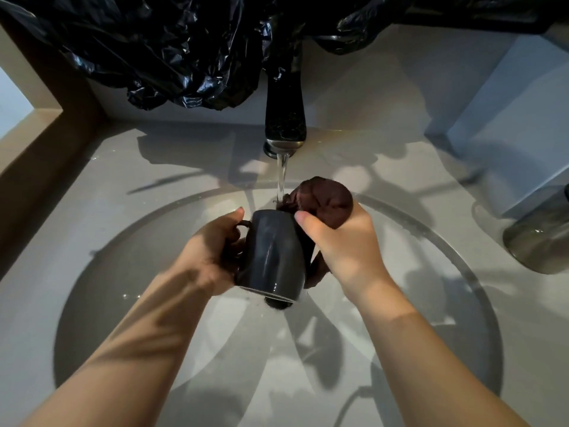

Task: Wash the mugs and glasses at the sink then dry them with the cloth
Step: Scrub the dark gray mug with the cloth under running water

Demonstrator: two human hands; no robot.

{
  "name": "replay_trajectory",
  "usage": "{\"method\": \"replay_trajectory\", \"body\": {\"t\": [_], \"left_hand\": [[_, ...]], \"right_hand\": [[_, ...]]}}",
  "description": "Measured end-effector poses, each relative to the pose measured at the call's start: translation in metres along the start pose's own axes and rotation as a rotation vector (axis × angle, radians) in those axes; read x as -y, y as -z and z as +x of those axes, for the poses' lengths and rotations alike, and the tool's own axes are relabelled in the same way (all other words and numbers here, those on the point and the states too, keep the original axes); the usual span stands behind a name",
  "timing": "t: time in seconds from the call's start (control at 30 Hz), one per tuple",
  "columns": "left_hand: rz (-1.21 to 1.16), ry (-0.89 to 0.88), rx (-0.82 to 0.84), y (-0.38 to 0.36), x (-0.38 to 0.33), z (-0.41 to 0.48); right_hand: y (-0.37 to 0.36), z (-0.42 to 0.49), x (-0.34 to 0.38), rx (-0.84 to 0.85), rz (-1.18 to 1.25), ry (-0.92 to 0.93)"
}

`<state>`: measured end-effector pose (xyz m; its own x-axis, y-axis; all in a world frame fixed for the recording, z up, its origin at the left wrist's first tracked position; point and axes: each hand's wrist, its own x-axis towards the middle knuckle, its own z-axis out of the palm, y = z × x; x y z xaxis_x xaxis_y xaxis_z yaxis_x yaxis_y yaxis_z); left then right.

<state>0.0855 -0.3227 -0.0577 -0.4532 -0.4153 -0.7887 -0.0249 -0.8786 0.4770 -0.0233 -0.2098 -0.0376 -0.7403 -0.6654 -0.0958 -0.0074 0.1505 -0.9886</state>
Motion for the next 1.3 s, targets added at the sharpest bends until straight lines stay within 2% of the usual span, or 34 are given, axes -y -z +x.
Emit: {"method": "replay_trajectory", "body": {"t": [0.07, 0.1, 0.17, 0.2, 0.23, 0.3, 0.33, 0.43, 0.47, 0.53, 0.63, 0.7, 0.8, 0.87, 0.93, 1.03, 1.1, 1.2, 1.3], "left_hand": [[-0.014, -0.017, -0.034, -0.003, 0.003, 0.000], [-0.010, -0.028, -0.020, -0.004, 0.005, 0.002], [-0.006, -0.045, 0.008, -0.005, 0.007, 0.001], [0.000, -0.052, 0.016, -0.003, 0.007, -0.001], [0.018, -0.078, 0.012, -0.001, 0.007, 0.000], [0.081, -0.143, 0.009, 0.001, 0.008, 0.001], [0.101, -0.182, 0.008, 0.000, 0.008, 0.000], [0.071, -0.288, -0.020, -0.006, 0.011, -0.001], [0.039, -0.294, -0.027, -0.009, 0.012, -0.003], [0.008, -0.318, -0.069, -0.012, 0.014, -0.005], [0.028, -0.368, -0.146, -0.011, 0.015, -0.001], [0.050, -0.394, -0.148, -0.011, 0.015, -0.001], [0.078, -0.457, -0.079, -0.014, 0.014, -0.005], [0.034, -0.467, -0.033, -0.016, 0.013, -0.009], [-0.050, -0.458, -0.010, -0.017, 0.011, -0.011], [-0.224, -0.420, 0.020, -0.016, 0.003, -0.013], [-0.257, -0.413, 0.031, -0.017, 0.001, -0.017], [-0.107, -0.482, 0.028, -0.017, 0.003, -0.023], [0.259, -0.580, -0.016, -0.011, 0.003, -0.023]], "right_hand": [[-0.010, -0.012, -0.005, -0.048, -0.140, 0.082], [-0.016, -0.019, -0.008, -0.007, -0.303, 0.138], [-0.026, -0.033, -0.011, 0.202, -0.662, 0.131], [-0.029, -0.039, -0.011, 0.292, -0.747, 0.088], [-0.030, -0.042, -0.011, 0.360, -0.768, 0.041], [-0.027, -0.040, -0.008, 0.392, -0.614, -0.024], [-0.027, -0.036, -0.007, 0.359, -0.496, -0.032], [-0.026, -0.011, -0.004, 0.109, -0.071, -0.110], [-0.023, -0.008, -0.007, 0.075, -0.006, -0.120], [-0.022, -0.017, -0.011, 0.108, -0.090, -0.061], [-0.036, -0.040, -0.017, 0.273, -0.455, 0.020], [-0.043, -0.046, -0.017, 0.270, -0.535, 0.001], [-0.041, -0.030, -0.013, 0.111, -0.363, 0.050], [-0.036, -0.016, -0.012, 0.041, -0.110, 0.036], [-0.032, -0.004, -0.015, 0.036, 0.197, -0.108], [-0.030, 0.004, -0.018, 0.084, 0.489, -0.469], [-0.031, 0.004, -0.024, 0.135, 0.659, -0.646], [-0.033, 0.003, -0.034, 0.133, 0.790, -0.774], [-0.026, 0.008, -0.040, 0.113, 0.800, -0.833]]}}
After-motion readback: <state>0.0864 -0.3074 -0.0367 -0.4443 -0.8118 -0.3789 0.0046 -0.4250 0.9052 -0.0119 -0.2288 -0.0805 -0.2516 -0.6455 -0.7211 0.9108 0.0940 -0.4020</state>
